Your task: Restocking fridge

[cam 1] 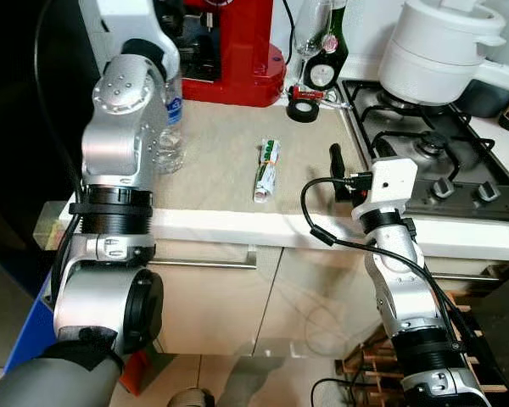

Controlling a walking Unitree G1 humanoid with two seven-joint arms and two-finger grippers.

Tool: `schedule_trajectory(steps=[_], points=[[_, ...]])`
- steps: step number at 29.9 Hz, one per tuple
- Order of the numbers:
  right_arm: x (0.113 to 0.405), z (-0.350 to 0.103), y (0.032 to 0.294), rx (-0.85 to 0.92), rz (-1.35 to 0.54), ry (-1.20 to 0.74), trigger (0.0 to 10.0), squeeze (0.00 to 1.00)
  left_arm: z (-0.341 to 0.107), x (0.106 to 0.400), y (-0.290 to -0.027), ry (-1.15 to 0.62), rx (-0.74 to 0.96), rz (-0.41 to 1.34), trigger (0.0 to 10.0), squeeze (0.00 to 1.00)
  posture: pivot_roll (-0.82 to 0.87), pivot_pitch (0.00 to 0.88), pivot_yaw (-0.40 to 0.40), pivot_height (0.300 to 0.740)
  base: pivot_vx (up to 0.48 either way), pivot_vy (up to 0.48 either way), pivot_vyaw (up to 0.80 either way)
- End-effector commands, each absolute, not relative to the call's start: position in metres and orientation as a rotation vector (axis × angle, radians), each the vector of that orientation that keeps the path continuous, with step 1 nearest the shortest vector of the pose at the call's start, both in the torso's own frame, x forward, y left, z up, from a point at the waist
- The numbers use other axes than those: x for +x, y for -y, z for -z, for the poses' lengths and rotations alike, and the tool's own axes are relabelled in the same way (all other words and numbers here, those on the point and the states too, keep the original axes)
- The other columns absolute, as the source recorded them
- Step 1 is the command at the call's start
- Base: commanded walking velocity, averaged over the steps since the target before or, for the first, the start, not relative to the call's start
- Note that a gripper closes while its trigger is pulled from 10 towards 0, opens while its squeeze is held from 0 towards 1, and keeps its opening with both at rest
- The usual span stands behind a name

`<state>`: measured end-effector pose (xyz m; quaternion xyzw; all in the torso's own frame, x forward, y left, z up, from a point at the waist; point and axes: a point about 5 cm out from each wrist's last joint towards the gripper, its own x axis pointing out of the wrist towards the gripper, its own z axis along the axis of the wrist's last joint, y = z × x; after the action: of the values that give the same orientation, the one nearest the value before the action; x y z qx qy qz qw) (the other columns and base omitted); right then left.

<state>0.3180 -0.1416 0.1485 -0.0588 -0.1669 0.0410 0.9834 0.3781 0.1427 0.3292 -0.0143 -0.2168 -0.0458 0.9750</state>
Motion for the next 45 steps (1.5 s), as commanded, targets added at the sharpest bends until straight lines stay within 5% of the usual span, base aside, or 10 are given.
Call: schedule_trajectory(steps=[1,16,17,18,19,20,31,45], points=[[0.32,-0.15,0.143,-0.115,-0.078,0.339,10.0,0.0,-0.334,0.375,-0.141,0.472,-0.017,0.111,0.0,0.0,0.01,0.0,-0.049,0.74,0.0,0.0,0.0],[0.32,-0.149,0.143,-0.118,-0.08,0.333,10.0,0.0,-0.365,0.36,-0.151,0.669,0.063,0.084,0.0,0.0,0.01,0.0,-0.052,0.74,0.0,0.0,0.0],[0.32,-0.149,0.143,-0.118,-0.08,0.333,10.0,0.0,-0.367,0.358,-0.15,0.678,0.081,0.091,9.6,0.0,0.01,0.0,-0.054,0.74,0.0,0.0,0.0],[0.32,-0.149,0.143,-0.118,-0.081,0.332,10.0,0.0,-0.37,0.356,-0.149,0.686,0.093,0.097,10.0,0.0,0.01,0.0,-0.052,0.74,0.0,0.0,0.0],[0.32,-0.149,0.143,-0.119,-0.081,0.333,10.0,0.0,-0.372,0.353,-0.147,0.699,0.096,0.121,10.0,0.56,0.01,0.0,-0.051,0.74,0.0,0.0,0.0],[0.32,-0.149,0.144,-0.12,-0.081,0.333,10.0,0.0,-0.372,0.349,-0.145,0.688,0.101,0.151,10.0,1.0,0.01,0.0,-0.049,0.74,0.0,0.0,0.0],[0.317,-0.138,0.15,-0.142,-0.091,0.289,10.0,0.0,-0.33,0.337,-0.162,0.366,0.116,0.194,10.0,1.0,0.07,0.0,-0.087,0.74,0.0,0.0,0.0],[0.323,-0.142,0.143,-0.144,-0.128,0.3,10.0,0.0,-0.341,0.329,-0.161,0.399,0.132,0.143,10.0,1.0,0.06,0.0,-0.094,0.74,0.0,0.0,0.0]])
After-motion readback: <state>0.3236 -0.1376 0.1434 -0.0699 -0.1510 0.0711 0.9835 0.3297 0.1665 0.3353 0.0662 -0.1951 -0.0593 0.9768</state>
